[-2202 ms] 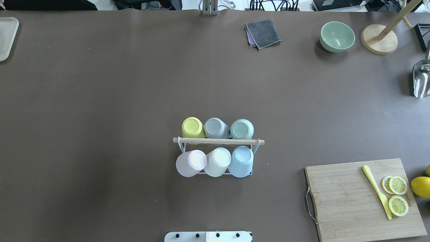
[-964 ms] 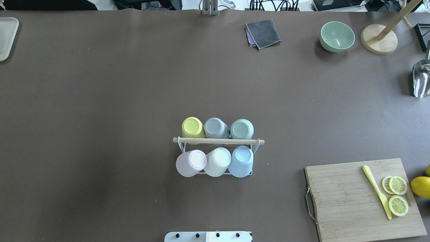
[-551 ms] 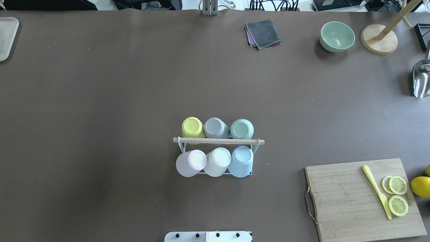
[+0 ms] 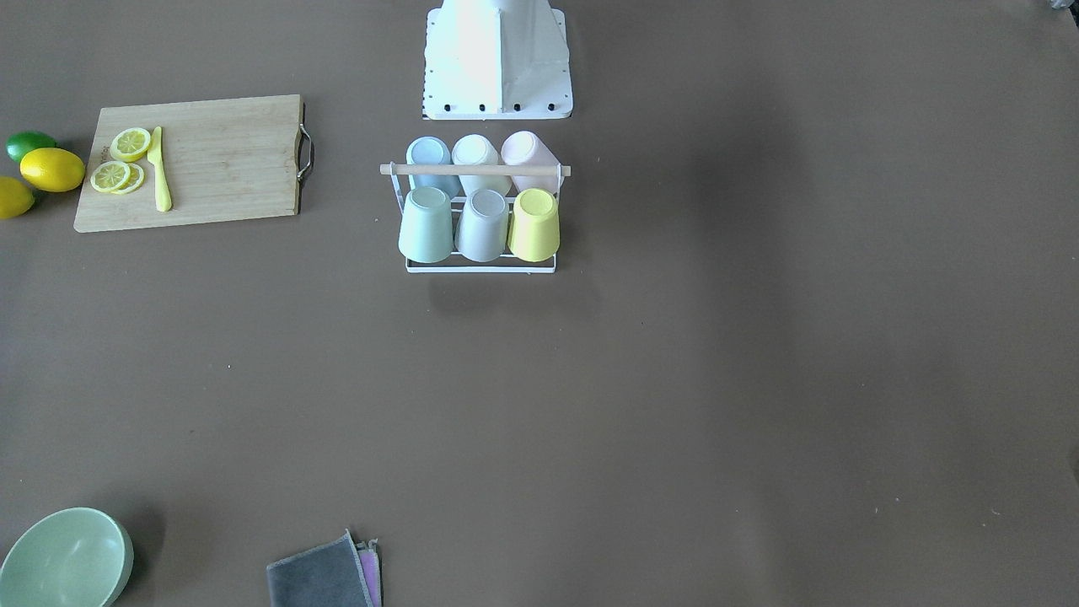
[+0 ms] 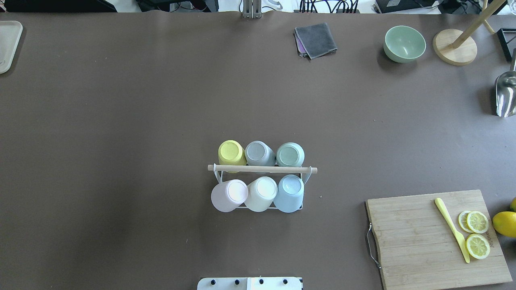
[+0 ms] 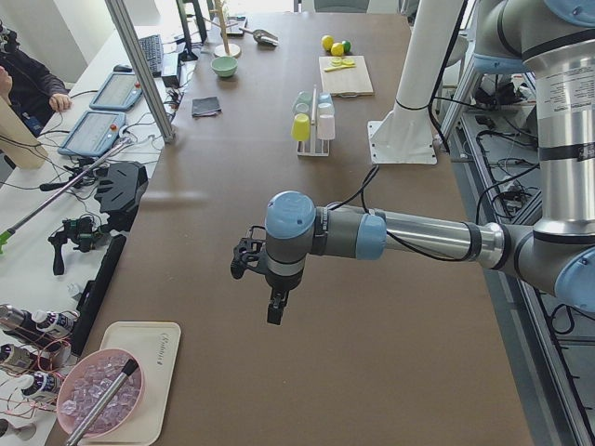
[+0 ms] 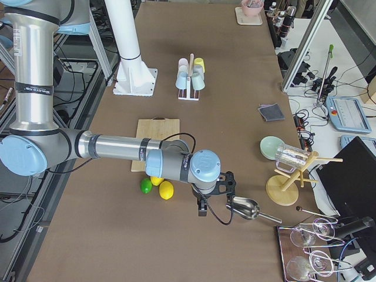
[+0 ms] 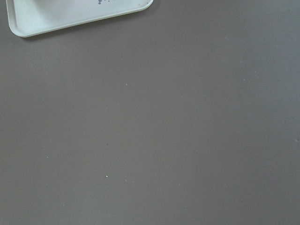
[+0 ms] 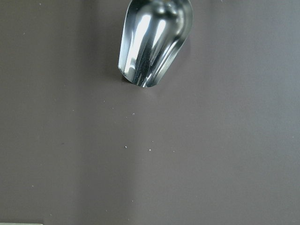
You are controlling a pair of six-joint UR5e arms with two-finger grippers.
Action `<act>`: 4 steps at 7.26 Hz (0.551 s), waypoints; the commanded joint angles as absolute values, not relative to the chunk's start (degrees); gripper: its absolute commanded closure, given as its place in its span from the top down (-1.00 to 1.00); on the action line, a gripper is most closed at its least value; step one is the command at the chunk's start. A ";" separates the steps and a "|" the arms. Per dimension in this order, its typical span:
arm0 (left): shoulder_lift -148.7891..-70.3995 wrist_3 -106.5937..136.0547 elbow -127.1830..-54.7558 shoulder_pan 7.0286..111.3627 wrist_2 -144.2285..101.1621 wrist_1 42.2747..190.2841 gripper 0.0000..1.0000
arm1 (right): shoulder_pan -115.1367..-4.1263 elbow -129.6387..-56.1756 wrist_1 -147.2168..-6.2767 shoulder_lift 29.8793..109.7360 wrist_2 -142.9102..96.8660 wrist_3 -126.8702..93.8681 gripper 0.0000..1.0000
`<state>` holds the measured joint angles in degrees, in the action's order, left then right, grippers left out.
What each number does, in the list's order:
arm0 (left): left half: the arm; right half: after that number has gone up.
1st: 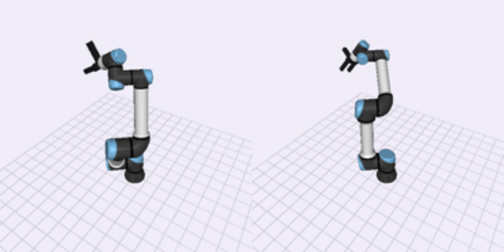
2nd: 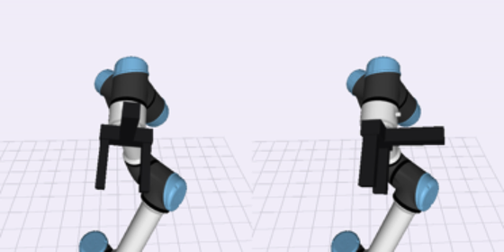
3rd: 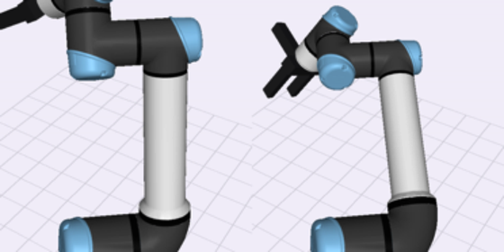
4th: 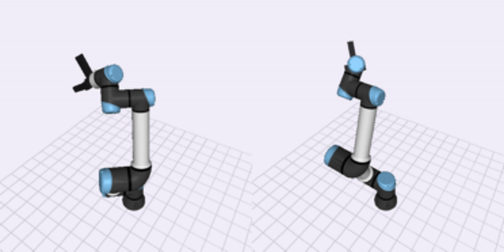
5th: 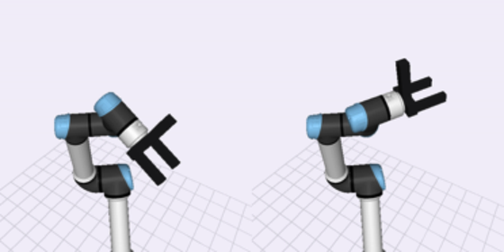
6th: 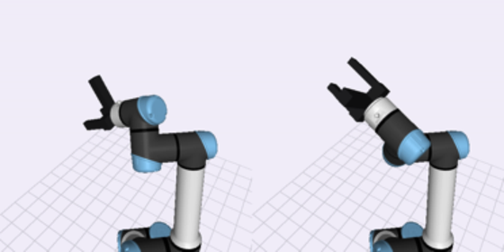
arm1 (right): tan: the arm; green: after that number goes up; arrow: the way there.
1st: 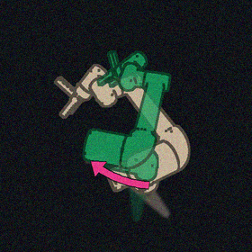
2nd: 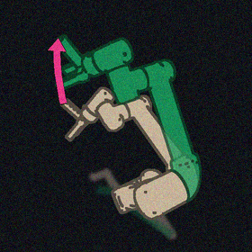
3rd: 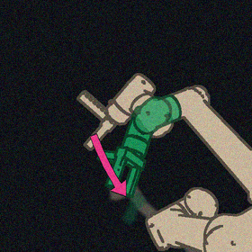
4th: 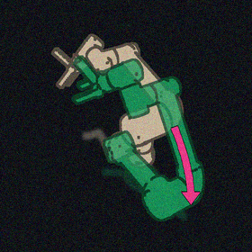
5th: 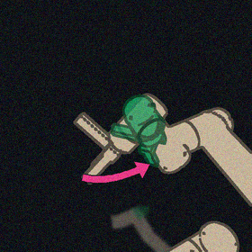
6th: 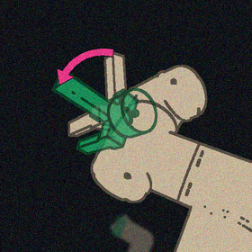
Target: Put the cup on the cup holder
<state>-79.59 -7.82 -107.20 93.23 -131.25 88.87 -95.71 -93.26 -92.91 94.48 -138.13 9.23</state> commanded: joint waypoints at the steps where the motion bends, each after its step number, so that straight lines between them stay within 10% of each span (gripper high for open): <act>1: -79.45 -7.82 -105.47 93.16 -131.22 90.35 0.97 | -95.71 -92.99 -92.90 94.48 -138.25 9.23 1.00; 4: -76.73 -8.79 -104.68 93.25 -131.49 95.87 0.97 | -95.71 -92.99 -92.90 94.39 -138.25 9.23 1.00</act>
<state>-77.83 -8.61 -105.02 93.27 -131.47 93.27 -95.71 -92.99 -92.90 94.44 -138.27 9.19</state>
